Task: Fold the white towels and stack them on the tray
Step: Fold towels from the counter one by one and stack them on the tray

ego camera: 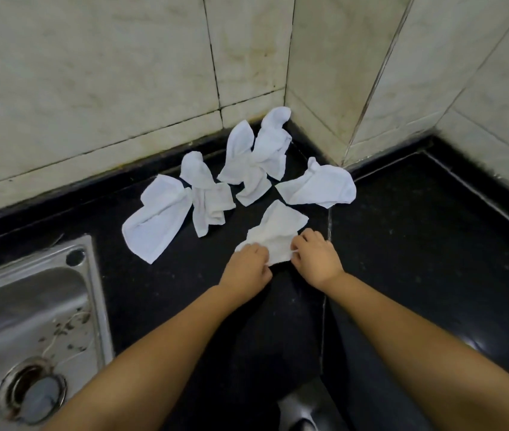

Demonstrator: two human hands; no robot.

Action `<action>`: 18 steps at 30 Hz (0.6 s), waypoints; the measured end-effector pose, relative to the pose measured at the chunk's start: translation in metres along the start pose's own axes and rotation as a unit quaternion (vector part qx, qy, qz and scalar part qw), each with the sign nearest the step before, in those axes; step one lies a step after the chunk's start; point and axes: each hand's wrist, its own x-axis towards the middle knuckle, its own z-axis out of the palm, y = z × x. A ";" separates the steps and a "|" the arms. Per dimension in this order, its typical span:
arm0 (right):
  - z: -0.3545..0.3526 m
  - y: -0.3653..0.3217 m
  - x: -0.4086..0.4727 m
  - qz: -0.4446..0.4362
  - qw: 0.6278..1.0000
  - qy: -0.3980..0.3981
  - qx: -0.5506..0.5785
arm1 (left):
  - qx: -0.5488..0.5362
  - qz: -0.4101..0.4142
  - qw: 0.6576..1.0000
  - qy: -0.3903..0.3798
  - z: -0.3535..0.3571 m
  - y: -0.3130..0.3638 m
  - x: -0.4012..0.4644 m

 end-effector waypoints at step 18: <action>-0.177 0.093 -0.109 0.072 0.951 0.105 0.282 | -0.508 -0.042 0.843 0.173 -0.110 0.127 0.030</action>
